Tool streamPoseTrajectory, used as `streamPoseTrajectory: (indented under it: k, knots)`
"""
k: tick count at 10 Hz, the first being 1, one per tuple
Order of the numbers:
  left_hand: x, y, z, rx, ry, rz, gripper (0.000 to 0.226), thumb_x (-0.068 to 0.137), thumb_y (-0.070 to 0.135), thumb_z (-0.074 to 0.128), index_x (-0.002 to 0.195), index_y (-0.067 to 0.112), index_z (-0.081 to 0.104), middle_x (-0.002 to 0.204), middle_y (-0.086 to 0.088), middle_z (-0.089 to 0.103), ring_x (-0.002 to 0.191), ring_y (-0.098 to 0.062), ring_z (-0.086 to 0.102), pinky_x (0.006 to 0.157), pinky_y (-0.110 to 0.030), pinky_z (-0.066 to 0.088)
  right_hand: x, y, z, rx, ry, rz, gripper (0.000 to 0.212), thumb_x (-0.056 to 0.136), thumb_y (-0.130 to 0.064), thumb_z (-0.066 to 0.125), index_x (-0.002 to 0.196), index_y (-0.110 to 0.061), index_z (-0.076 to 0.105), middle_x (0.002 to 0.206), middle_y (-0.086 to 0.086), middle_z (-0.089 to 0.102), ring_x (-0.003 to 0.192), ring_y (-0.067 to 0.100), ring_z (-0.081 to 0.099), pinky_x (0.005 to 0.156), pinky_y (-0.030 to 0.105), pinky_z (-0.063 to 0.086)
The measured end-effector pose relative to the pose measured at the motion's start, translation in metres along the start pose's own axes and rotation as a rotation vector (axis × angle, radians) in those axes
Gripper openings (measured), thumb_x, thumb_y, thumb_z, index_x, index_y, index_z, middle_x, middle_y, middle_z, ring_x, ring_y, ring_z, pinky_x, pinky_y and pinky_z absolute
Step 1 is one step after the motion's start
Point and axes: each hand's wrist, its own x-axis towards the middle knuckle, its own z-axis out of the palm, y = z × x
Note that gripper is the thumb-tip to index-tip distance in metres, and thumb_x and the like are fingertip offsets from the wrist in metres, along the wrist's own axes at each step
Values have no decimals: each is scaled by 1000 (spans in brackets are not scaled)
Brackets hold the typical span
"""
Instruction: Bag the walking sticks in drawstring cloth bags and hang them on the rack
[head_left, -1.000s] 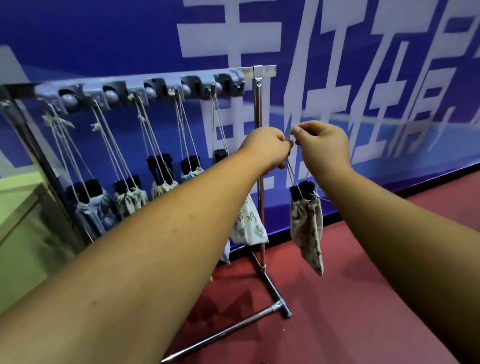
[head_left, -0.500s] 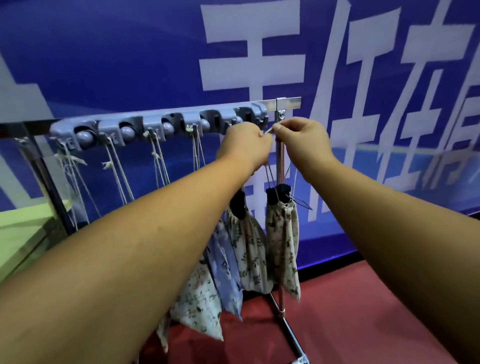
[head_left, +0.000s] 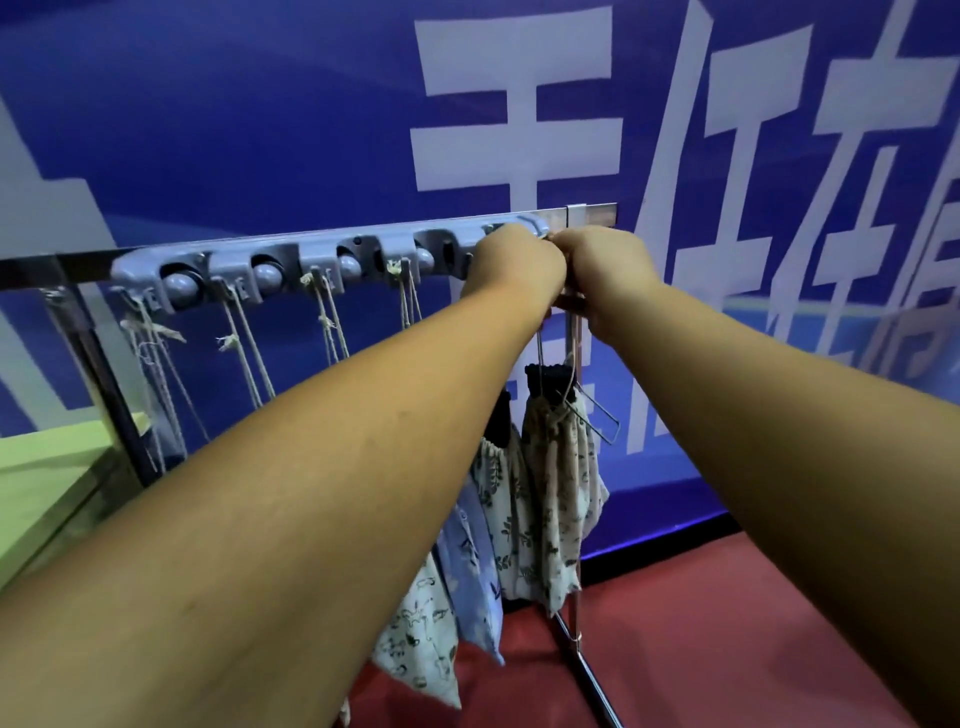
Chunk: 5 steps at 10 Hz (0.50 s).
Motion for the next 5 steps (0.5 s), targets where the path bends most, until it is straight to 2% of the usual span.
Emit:
streamPoseTrajectory:
  k: [1,2,3,4,5]
  knots:
    - [-6,-1,-2,81,-40,-16,14,100,8,49,93,6,60,79,-19,71,67,-34,74,66,-44,66,-5,0,-3,296,-80,251,11,100,-14,65,93,-13,73,74,2,70,80,21,68,54,30,60]
    - [-9,-6,-1,139,-156,-25,21,105,6,48,106,-1,67,74,-16,70,51,-29,68,48,-32,57,-4,11,-6,312,-115,286,14,101,-26,68,105,-17,76,92,3,69,93,24,65,67,35,64]
    - [-21,-13,-10,139,-254,-104,25,106,3,45,103,-8,68,87,-24,77,65,-36,75,58,-40,64,-12,13,-12,214,-121,228,20,102,-20,63,99,-31,80,105,4,71,99,25,64,93,44,61]
    - [-33,-24,-17,124,-271,-110,20,101,2,55,96,-8,71,85,-20,79,73,-37,78,72,-51,67,-24,17,-14,77,-108,178,40,101,-5,52,104,-36,77,111,5,70,96,22,62,89,41,58]
    - [-51,-35,-27,179,-315,-104,14,95,2,61,95,-4,74,77,-21,78,57,-33,73,63,-46,67,-43,15,-16,12,-84,185,42,98,-10,58,130,-31,74,120,7,69,101,21,62,85,40,54]
